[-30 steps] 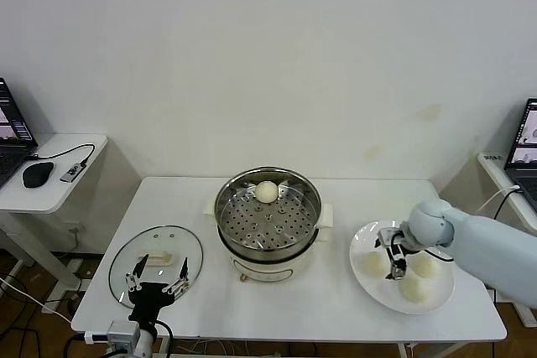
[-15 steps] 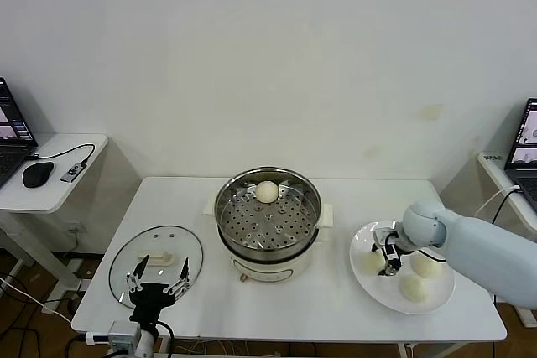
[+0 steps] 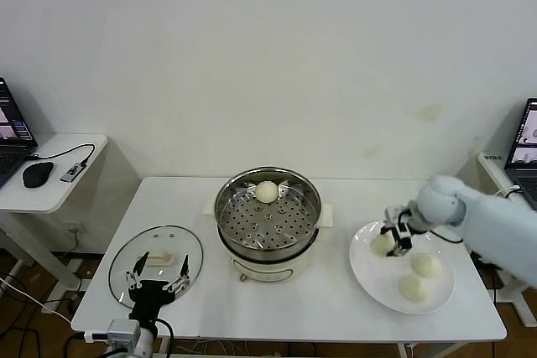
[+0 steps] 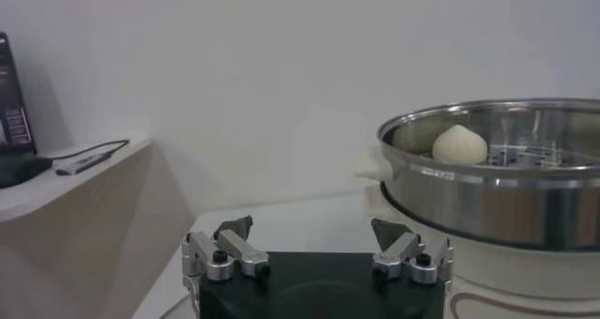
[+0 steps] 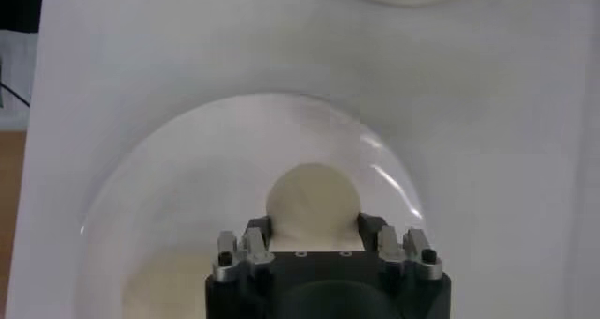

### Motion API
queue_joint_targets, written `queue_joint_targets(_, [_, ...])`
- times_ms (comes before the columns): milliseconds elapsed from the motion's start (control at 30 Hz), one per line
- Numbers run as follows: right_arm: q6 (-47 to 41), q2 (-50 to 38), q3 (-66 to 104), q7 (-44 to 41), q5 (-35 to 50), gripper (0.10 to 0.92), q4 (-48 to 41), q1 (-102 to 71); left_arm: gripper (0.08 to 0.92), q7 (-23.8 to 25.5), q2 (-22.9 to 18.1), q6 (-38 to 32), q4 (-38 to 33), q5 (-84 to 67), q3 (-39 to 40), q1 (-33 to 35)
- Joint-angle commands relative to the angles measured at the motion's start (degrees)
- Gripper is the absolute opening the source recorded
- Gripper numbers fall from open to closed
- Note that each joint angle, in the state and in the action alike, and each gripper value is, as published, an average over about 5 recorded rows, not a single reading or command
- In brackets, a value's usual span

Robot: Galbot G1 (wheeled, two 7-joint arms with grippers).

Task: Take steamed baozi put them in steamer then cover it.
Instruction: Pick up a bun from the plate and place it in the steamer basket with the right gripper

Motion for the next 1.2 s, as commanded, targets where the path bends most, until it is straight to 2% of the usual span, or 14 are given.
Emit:
queue_joint_targets(33, [-2.3,1.1,-11.1,-0.9,11.7,0.577,2.4,25.2,0.823,0.0,0.3,0.1,0.0,-0.2,0.1,-0.2])
queue_joint_targets(267, [-7.6,13.5,-16.3,2.2,21.4,0.579,1.7,34.4,0.823,0.1,0.5,0.0,-0.1,-0.5,-0.2,-0.2])
queue_joint_targets(567, [-14.5,31.6,-17.0,7.4,31.5,0.585,-2.3,30.3,0.823,0.0,-0.4,0.0,0.1,-0.4,-0.3,-0.5])
queue_joint_targets(833, [-17.1,40.3,-16.8,8.9,30.4,0.591,-7.4,22.9,0.823,0.0,-1.0,-0.1,0.4,-0.4,-0.5,-0.4])
queue_joint_targets(1200, [-18.7,44.6,-15.2,11.6,27.5,0.592,-14.9,14.6,0.823,0.0,-1.1,-0.1,0.1,-0.4,-0.6,-0.1])
